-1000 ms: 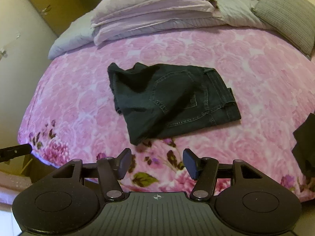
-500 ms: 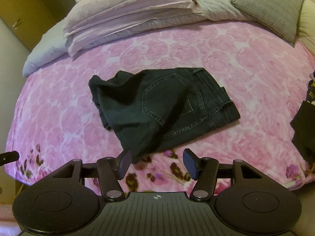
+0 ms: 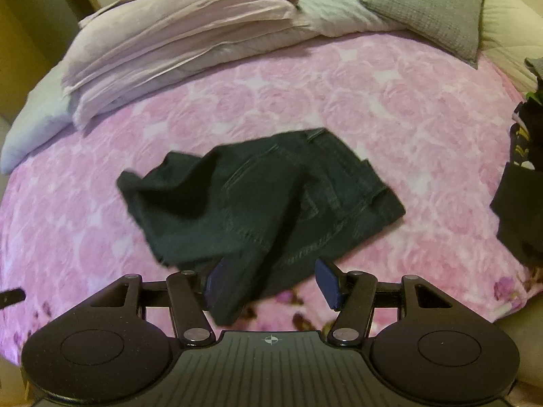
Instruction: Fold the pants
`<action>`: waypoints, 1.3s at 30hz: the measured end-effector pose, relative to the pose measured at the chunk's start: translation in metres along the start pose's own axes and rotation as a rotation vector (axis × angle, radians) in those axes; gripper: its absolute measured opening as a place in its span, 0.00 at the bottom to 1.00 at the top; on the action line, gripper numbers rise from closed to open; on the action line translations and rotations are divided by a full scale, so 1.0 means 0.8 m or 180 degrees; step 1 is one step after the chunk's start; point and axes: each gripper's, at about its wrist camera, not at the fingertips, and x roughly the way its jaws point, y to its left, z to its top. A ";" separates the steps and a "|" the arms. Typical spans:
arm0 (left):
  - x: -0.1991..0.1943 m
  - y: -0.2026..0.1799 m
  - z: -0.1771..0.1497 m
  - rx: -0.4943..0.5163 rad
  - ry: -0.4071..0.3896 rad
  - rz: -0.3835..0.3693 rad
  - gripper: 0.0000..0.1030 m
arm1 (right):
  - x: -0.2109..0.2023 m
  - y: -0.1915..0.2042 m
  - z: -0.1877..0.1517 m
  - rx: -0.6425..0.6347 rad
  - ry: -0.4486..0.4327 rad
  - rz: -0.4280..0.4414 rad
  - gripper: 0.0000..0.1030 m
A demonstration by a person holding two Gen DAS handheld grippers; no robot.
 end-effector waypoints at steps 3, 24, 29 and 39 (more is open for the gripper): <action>0.028 0.021 0.020 -0.0163 -0.0023 0.0053 0.47 | 0.033 -0.006 0.042 0.0095 0.0019 0.0024 0.54; 0.257 0.050 0.145 -0.0551 0.0310 0.0142 0.60 | 0.403 -0.006 0.250 0.0728 0.1106 -0.0664 0.79; 0.299 0.047 0.146 -0.0609 0.0507 -0.0017 0.60 | 0.428 -0.052 0.215 0.1053 0.1296 -0.0730 0.04; 0.348 0.027 0.166 -0.0664 0.0722 -0.0423 0.62 | 0.194 -0.233 0.084 0.1883 0.0567 -0.0365 0.00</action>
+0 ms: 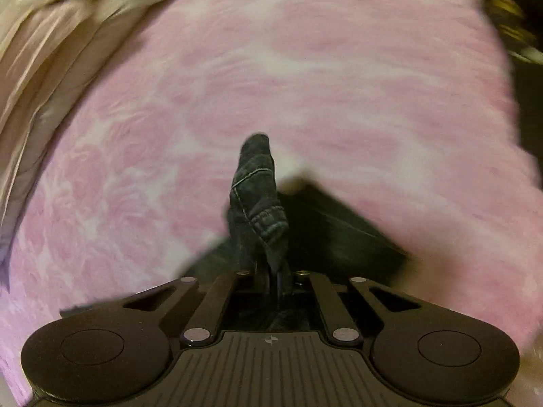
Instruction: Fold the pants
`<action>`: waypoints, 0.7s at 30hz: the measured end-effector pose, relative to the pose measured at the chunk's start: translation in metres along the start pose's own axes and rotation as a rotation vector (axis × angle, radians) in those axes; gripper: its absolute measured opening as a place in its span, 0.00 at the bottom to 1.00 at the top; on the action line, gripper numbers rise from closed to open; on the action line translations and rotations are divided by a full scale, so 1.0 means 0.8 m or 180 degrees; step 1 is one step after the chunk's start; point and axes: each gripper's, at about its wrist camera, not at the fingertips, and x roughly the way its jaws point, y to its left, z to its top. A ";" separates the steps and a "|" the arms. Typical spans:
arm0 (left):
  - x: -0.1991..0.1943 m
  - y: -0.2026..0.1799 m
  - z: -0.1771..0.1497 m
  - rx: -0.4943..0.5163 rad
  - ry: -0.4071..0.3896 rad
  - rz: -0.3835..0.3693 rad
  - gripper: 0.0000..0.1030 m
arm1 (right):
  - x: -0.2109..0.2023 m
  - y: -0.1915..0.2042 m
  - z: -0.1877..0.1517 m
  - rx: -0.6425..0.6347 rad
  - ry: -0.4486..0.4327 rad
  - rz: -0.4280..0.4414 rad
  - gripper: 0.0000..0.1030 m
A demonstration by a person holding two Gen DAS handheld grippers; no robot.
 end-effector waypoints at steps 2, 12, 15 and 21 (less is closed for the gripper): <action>0.020 -0.007 0.019 -0.0018 0.0057 -0.0120 0.66 | -0.024 -0.038 -0.018 0.0141 0.0012 0.0042 0.00; 0.082 -0.057 0.029 0.0333 0.0400 -0.0219 0.35 | -0.072 -0.097 -0.054 0.0606 -0.0103 0.0076 0.00; 0.063 -0.050 0.020 0.0151 0.0237 -0.0341 0.07 | -0.089 -0.096 -0.053 0.0599 -0.0297 0.0185 0.00; -0.025 -0.035 -0.005 -0.0055 -0.0198 -0.0585 0.05 | -0.144 -0.063 -0.048 0.0234 -0.0761 0.0661 0.00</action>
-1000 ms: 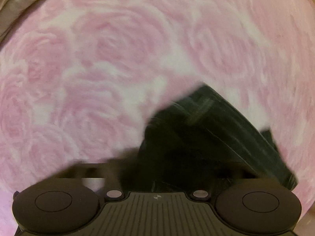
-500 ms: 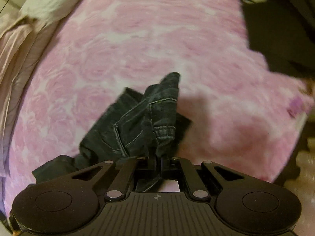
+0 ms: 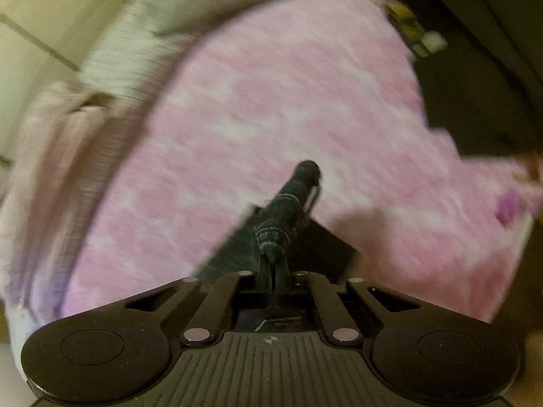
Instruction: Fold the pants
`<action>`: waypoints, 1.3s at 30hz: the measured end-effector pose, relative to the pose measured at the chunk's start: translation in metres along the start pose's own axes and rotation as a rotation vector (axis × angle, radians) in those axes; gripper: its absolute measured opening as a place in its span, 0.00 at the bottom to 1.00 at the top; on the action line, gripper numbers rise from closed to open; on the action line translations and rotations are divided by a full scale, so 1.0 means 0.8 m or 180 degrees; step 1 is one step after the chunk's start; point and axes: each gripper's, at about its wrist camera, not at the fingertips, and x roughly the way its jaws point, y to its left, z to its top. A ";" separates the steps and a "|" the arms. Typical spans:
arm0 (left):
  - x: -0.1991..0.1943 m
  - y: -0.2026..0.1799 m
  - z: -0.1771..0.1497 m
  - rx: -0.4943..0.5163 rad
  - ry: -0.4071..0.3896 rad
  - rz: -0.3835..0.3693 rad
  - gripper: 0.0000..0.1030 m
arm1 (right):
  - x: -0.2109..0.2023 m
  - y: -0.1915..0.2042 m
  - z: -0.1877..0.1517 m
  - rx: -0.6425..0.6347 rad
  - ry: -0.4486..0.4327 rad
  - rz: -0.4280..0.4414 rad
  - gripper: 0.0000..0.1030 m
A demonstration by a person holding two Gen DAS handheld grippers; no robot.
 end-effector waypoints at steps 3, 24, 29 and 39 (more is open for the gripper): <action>-0.041 -0.015 -0.016 0.0045 -0.0143 0.0016 0.05 | -0.014 0.009 -0.005 -0.0069 -0.0001 0.0072 0.00; -0.413 -0.007 -0.095 0.0488 -0.2137 0.0510 0.17 | -0.177 0.049 -0.096 -0.1154 -0.0166 0.1139 0.00; -0.325 0.104 -0.194 -0.0362 -0.0945 0.1047 0.23 | -0.087 -0.055 -0.157 -0.0360 0.0796 -0.0152 0.38; -0.315 0.137 -0.267 -0.0814 -0.0853 0.1333 0.29 | -0.045 -0.102 -0.141 0.0208 0.0639 0.0088 0.53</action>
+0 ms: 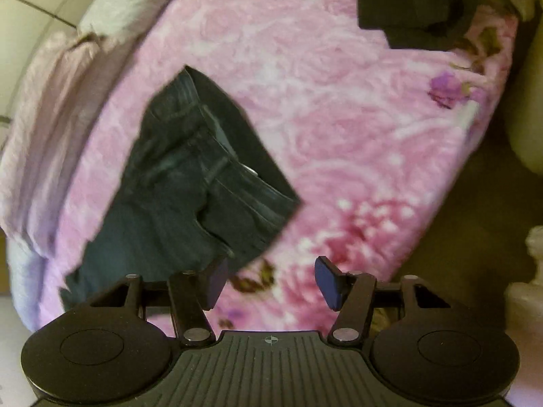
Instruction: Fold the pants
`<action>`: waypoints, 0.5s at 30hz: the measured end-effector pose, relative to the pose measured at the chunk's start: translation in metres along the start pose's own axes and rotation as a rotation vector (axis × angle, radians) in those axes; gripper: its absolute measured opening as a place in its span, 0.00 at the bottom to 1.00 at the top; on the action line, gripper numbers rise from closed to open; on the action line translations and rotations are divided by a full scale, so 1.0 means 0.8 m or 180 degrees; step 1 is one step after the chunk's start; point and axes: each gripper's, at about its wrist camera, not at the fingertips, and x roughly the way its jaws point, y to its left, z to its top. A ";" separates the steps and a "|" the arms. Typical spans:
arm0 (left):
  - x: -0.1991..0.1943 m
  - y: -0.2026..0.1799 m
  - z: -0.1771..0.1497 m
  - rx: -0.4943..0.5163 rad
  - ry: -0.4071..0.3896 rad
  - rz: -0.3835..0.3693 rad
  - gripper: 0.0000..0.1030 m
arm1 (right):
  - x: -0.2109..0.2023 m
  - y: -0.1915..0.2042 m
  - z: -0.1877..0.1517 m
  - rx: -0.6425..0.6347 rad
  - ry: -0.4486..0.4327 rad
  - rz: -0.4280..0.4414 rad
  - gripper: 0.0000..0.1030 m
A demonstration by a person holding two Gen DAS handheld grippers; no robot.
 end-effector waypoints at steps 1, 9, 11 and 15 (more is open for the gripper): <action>0.000 -0.004 -0.003 -0.0019 -0.0002 -0.0004 0.30 | 0.006 -0.001 0.003 0.0018 -0.0005 0.0071 0.53; 0.020 -0.015 -0.035 0.0049 -0.0095 -0.0082 0.33 | 0.108 -0.039 -0.007 0.0101 0.0087 0.0425 0.53; 0.032 -0.014 -0.038 0.0020 -0.0071 -0.0089 0.33 | 0.133 -0.053 -0.012 0.0174 0.0005 0.0432 0.52; 0.057 -0.011 -0.027 -0.0027 -0.0134 -0.0114 0.34 | 0.167 -0.071 -0.018 0.0434 -0.0281 0.0539 0.52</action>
